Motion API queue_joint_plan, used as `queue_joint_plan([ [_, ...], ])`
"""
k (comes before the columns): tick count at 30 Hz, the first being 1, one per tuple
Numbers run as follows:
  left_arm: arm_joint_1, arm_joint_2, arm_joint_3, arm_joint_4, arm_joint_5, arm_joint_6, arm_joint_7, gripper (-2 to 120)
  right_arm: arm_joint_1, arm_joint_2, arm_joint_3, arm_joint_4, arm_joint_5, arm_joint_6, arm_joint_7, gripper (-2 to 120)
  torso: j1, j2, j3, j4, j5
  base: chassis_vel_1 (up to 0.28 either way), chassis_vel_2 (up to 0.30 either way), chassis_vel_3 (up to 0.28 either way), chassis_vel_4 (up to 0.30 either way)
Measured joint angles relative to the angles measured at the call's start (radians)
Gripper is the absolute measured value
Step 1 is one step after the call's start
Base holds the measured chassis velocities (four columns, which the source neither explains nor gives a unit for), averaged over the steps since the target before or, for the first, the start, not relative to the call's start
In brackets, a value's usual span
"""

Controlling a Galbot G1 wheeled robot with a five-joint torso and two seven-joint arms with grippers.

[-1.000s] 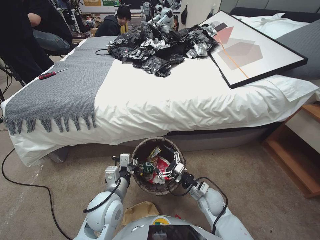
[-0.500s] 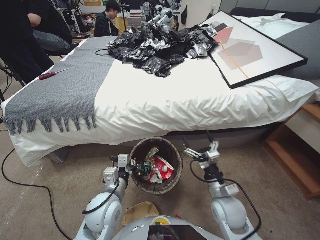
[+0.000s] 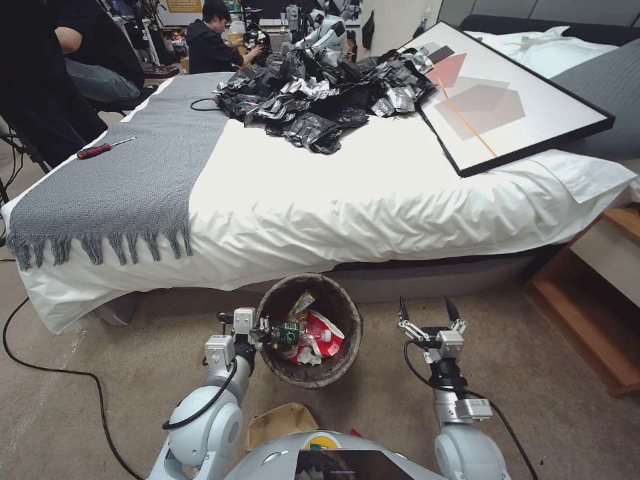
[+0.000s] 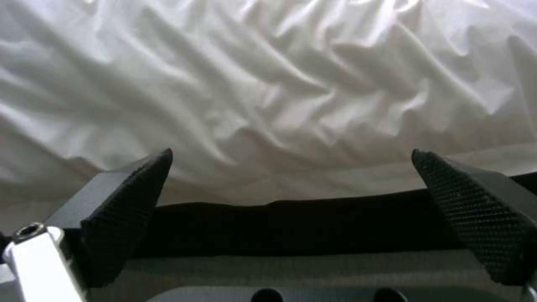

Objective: Pick up the trash bin, then pick up the garbage from the floor and place it into the trash bin.

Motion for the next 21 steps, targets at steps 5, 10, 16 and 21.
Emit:
queue_joint_plan([
  [5, 0.001, -0.001, -0.002, 0.001, 0.005, -0.003, -0.001, 0, 0.028, 0.003, -0.003, -0.033, -0.004, 0.017, -0.004, 100, 0.0, 0.0, 0.0, 0.0001, 0.0, 0.0, 0.0, 0.0, 0.0],
  [10, 0.001, -0.003, -0.002, 0.001, 0.01, -0.003, -0.002, 0, 0.041, 0.002, -0.004, -0.048, -0.01, 0.025, -0.017, 100, 0.0, 0.0, 0.0, 0.0, 0.0, 0.0, 0.0, 0.0, 0.0],
  [16, 0.0, -0.004, -0.001, 0.002, 0.011, -0.003, -0.002, 0, 0.045, 0.003, -0.005, -0.057, -0.012, 0.033, -0.027, 100, 0.0, 0.0, 0.0, 0.0, -0.0001, 0.011, -0.009, -0.005, 0.006],
  [21, -0.002, -0.004, -0.001, 0.003, 0.011, -0.003, -0.002, 0, 0.05, 0.003, -0.005, -0.06, -0.013, 0.036, -0.029, 100, 0.0, 0.0, 0.0, -0.0001, -0.0001, 0.108, -0.099, -0.092, 0.117],
])
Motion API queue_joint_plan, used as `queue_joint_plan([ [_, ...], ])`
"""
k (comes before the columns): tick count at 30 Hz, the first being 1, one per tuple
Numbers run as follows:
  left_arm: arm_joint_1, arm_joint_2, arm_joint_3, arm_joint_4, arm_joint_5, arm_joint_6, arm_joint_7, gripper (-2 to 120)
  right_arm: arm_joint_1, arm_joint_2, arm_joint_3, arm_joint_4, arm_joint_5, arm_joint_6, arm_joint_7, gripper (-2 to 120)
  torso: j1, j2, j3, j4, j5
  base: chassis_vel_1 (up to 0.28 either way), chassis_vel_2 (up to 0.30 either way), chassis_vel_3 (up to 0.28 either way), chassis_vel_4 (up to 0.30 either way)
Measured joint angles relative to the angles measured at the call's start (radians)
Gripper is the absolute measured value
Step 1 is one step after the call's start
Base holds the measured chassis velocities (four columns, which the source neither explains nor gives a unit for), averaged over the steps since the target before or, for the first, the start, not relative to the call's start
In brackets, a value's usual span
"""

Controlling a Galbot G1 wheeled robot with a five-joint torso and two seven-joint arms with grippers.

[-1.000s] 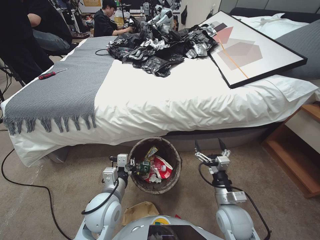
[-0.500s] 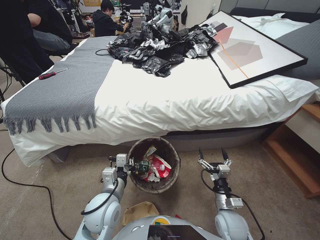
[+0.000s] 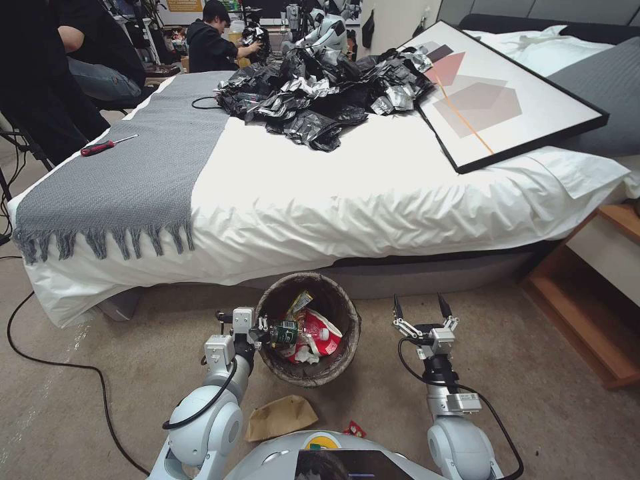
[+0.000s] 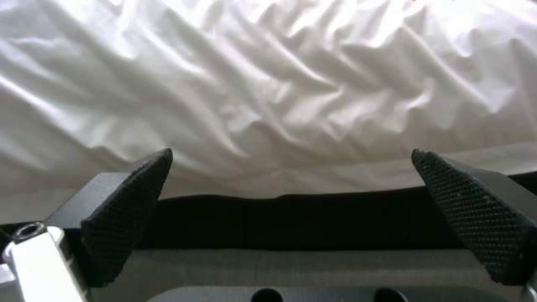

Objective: Pick up the trash bin, then pick up the garbage from the floor and place it into the trash bin.

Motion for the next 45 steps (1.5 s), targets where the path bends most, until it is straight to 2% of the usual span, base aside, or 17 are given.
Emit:
queue_joint_plan([
  [14, -0.001, 0.001, -0.001, 0.0, -0.003, 0.0, 0.001, 0, 0.016, 0.001, 0.002, -0.006, -0.002, 0.017, -0.015, 100, 0.0, 0.0, 0.0, 0.0, 0.0, 0.157, -0.159, -0.171, 0.161],
  [45, -0.005, 0.002, -0.002, -0.005, -0.047, -0.011, -0.007, 0, 0.05, -0.003, 0.015, -0.013, -0.059, 0.027, -0.002, 100, 0.0, 0.0, 0.0, 0.0, 0.0, -0.005, 0.005, 0.009, -0.008],
])
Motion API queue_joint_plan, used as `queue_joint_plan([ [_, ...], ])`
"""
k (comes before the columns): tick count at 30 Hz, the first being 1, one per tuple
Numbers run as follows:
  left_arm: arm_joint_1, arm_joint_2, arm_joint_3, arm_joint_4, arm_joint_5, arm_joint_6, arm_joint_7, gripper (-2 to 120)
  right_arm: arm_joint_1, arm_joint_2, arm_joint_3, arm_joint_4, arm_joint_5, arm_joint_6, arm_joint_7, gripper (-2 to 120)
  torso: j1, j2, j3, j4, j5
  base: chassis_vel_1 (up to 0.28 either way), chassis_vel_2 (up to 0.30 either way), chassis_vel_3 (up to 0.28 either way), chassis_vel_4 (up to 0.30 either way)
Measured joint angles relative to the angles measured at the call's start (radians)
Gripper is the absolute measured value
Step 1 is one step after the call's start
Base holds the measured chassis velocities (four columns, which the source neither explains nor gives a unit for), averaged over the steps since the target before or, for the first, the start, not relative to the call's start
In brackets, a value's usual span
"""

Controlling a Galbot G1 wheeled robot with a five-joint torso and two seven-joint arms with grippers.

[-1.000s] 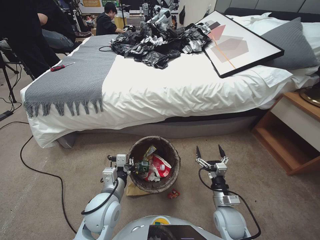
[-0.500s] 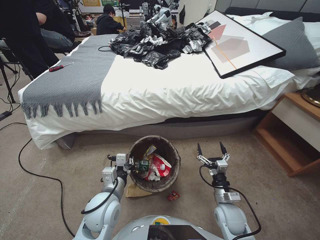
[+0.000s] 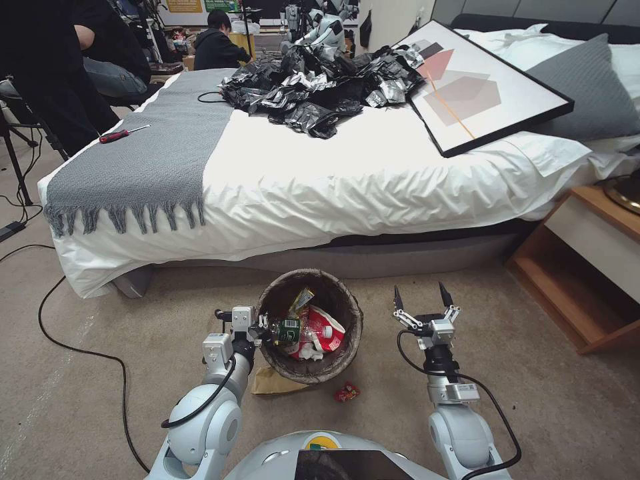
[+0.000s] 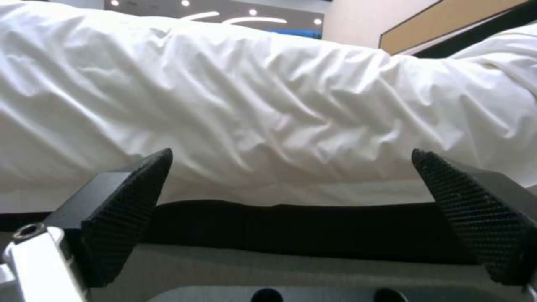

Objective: Pick up the trash bin, then pick up the garbage from the floor and place it into the trash bin.

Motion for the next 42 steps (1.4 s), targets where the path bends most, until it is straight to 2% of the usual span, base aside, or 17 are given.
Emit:
queue_joint_plan([
  [15, -0.001, 0.0, 0.001, -0.002, -0.002, -0.001, 0.001, 0, -0.005, -0.011, 0.0, 0.001, -0.019, -0.003, 0.008, 100, 0.0, 0.0, 0.0, 0.0, 0.0, 0.058, 0.053, 0.06, 0.054],
  [24, -0.004, 0.002, -0.007, -0.003, -0.007, -0.011, -0.001, 0, -0.023, -0.046, -0.016, 0.001, -0.014, -0.053, 0.036, 100, 0.0, 0.0, 0.0, 0.0006, 0.0, 0.061, 0.055, 0.056, 0.056],
  [26, -0.008, 0.002, -0.011, -0.005, -0.011, -0.012, 0.0, 0, -0.046, -0.071, -0.027, 0.003, -0.001, -0.119, 0.045, 100, 0.0, 0.0, 0.0, -0.0003, 0.0, 0.0, 0.0, 0.0, 0.0],
  [27, -0.008, 0.002, -0.011, -0.005, -0.011, -0.012, 0.0, 0, -0.046, -0.071, -0.027, 0.003, -0.001, -0.119, 0.045, 100, 0.0, 0.0, 0.0, -0.0003, 0.0, 0.0, 0.0, 0.0, 0.0],
  [29, -0.013, 0.003, -0.013, -0.005, -0.015, -0.012, -0.001, 0, -0.074, -0.102, -0.049, 0.01, 0.022, -0.236, 0.062, 100, 0.0, 0.0, 0.0, -0.0001, 0.0001, 0.0, 0.0, 0.0, 0.0],
  [30, -0.013, 0.003, -0.013, -0.005, -0.015, -0.012, -0.001, 0, -0.074, -0.102, -0.049, 0.01, 0.022, -0.236, 0.062, 100, 0.0, 0.0, 0.0, -0.0001, 0.0001, 0.0, 0.0, 0.0, 0.0],
  [34, -0.022, 0.003, -0.015, -0.006, -0.019, -0.008, -0.002, 0, -0.105, -0.156, -0.075, 0.018, 0.077, -0.424, 0.091, 100, 0.0, 0.0, 0.0, 0.0, 0.0, 0.0, 0.0, 0.0, 0.0],
  [36, -0.024, 0.004, -0.016, -0.005, -0.02, -0.007, -0.002, 0, -0.11, -0.17, -0.08, 0.018, 0.087, -0.451, 0.093, 100, 0.0, 0.0, 0.0, -0.0001, 0.0001, 0.0, 0.0, 0.0, 0.0],
  [38, -0.031, 0.005, -0.019, -0.005, -0.022, -0.005, -0.003, 0, -0.123, -0.221, -0.095, 0.015, 0.121, -0.526, 0.092, 100, 0.0, 0.0, 0.0, 0.0002, 0.0002, 0.0, 0.0, 0.0, 0.0],
  [39, -0.031, 0.005, -0.019, -0.005, -0.022, -0.005, -0.003, 0, -0.123, -0.221, -0.095, 0.015, 0.121, -0.526, 0.092, 100, 0.0, 0.0, 0.0, 0.0002, 0.0002, 0.0, 0.0, 0.0, 0.0],
  [41, -0.036, 0.005, -0.02, -0.003, -0.022, -0.004, -0.003, 0, -0.139, -0.287, -0.112, 0.014, 0.169, -0.587, 0.082, 100, 0.0, 0.0, 0.0, 0.0001, 0.0, 0.0, 0.0, 0.0, 0.0],
  [42, -0.036, 0.005, -0.02, -0.003, -0.022, -0.004, -0.003, 0, -0.139, -0.287, -0.112, 0.014, 0.169, -0.587, 0.082, 100, 0.0, 0.0, 0.0, 0.0001, 0.0, 0.0, 0.0, 0.0, 0.0],
])
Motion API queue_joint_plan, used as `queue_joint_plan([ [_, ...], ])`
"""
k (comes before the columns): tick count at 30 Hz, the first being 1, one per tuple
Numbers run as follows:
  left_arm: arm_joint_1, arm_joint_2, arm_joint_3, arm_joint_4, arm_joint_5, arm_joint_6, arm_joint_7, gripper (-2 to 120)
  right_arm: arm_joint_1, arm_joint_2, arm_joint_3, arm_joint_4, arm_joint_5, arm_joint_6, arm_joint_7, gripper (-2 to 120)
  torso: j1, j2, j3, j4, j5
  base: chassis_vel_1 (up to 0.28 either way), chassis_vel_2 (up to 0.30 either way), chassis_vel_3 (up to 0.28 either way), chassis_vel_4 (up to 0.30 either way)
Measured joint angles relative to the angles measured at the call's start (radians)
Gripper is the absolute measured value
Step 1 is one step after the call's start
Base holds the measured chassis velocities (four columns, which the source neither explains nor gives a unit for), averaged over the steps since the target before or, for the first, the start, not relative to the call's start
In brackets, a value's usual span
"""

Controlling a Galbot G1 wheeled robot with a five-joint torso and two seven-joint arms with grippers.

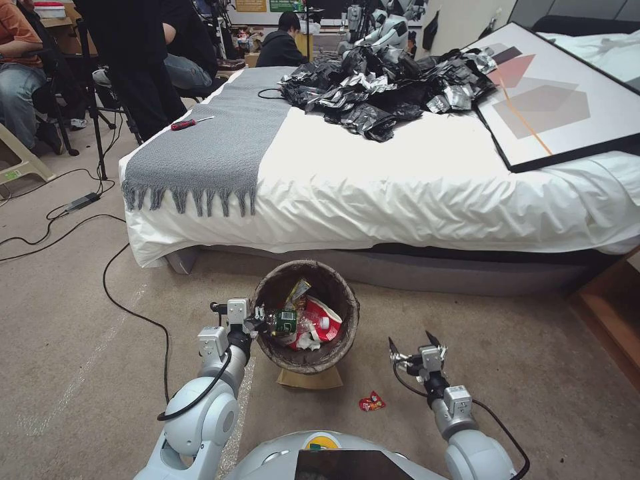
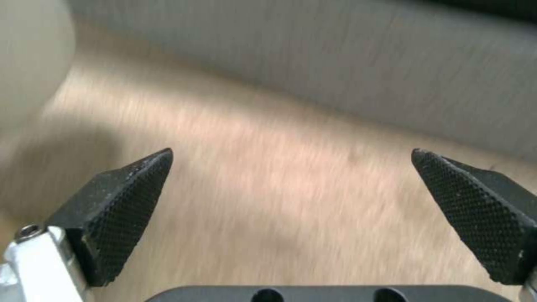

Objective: Pick up the trash bin, then pick up the garbage from the floor and place it into the trash bin.

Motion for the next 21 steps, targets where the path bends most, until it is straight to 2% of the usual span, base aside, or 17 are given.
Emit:
queue_joint_plan([
  [4, -0.006, -0.001, 0.003, 0.007, 0.0, 0.001, 0.0, 0, -0.027, -0.109, -0.02, 0.018, 0.131, -0.11, -0.02, 100, 0.0, 0.0, 0.0, -0.0001, 0.0001, 0.0, 0.0, 0.0, 0.0],
  [5, -0.006, -0.001, 0.003, 0.007, 0.0, 0.001, 0.0, 0, -0.027, -0.109, -0.02, 0.018, 0.131, -0.11, -0.02, 100, 0.0, 0.0, 0.0, -0.0001, 0.0001, 0.0, 0.0, 0.0, 0.0],
  [7, -0.007, -0.004, 0.005, 0.011, 0.002, 0.002, 0.0, 0, -0.044, -0.159, -0.028, 0.039, 0.211, -0.167, -0.022, 100, 0.0, 0.0, 0.0, 0.0, 0.0001, 0.0, 0.0, 0.0, 0.0],
  [9, -0.007, -0.004, 0.005, 0.011, 0.002, 0.002, 0.0, 0, -0.046, -0.163, -0.029, 0.041, 0.218, -0.172, -0.022, 100, 0.0, 0.0, 0.0, 0.0, 0.0002, 0.0, 0.0, 0.0, 0.0],
  [11, -0.009, -0.009, 0.008, 0.016, 0.003, 0.002, 0.001, 0, -0.061, -0.209, -0.037, 0.069, 0.291, -0.224, -0.02, 100, 0.0, 0.0, 0.0, -0.0002, 0.0, 0.0, 0.0, 0.0, 0.0],
  [18, -0.012, -0.016, 0.013, 0.024, 0.006, 0.002, 0.001, 0, -0.053, -0.263, -0.065, 0.081, 0.311, -0.184, -0.031, 100, 0.0, 0.0, 0.0, -0.0001, 0.0, 0.0, 0.0, 0.0, 0.0],
  [21, -0.014, -0.015, 0.014, 0.025, 0.007, 0.003, 0.001, 0, -0.038, -0.276, -0.077, 0.074, 0.304, -0.185, -0.087, 100, 0.0, 0.0, 0.0, -0.0001, 0.0001, 0.0, 0.0, 0.0, 0.0],
])
